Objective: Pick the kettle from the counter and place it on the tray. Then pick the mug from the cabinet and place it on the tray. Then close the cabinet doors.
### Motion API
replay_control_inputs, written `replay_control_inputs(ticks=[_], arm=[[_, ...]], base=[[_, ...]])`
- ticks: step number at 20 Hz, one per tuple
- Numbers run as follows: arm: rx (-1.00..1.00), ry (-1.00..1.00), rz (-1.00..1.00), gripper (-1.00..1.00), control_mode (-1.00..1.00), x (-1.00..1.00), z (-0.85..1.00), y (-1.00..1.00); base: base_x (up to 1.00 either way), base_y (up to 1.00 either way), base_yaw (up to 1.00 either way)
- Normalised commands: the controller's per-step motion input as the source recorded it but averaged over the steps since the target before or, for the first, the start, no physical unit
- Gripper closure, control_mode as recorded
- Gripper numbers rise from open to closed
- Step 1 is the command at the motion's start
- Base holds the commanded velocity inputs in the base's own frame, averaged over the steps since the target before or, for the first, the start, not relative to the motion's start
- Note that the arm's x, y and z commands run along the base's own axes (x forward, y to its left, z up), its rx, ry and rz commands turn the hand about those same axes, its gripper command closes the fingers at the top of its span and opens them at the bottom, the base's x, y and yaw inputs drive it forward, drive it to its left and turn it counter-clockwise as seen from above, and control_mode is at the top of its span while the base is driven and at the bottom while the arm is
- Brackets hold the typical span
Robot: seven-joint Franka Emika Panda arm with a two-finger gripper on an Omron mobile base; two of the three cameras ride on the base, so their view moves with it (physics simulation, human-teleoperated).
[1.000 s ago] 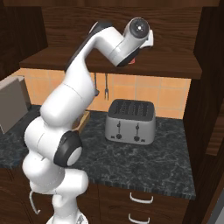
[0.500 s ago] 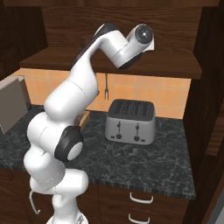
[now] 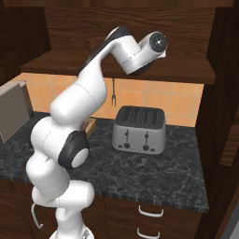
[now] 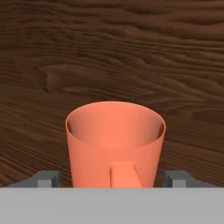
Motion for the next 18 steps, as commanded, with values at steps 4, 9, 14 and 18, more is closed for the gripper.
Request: replay_control_inputs(ticks=[4, 9, 14, 18], arm=[[0.0, 0.0, 0.01, 1.0, -1.0, 0.0, -0.01, 0.0], [0.0, 0.01, 0.0, 1.0, -1.0, 0.0, 0.0, 0.0], [0.0, 0.01, 0.0, 1.0, -1.0, 0.0, -0.04, 0.0], [0.0, 0.0, 0.0, 1.0, -1.0, -0.08, -0.01, 0.0]], base=[[0.0, 0.0, 0.0], [0.0, 0.0, 0.0], [0.0, 0.0, 0.0], [0.0, 0.0, 0.0]])
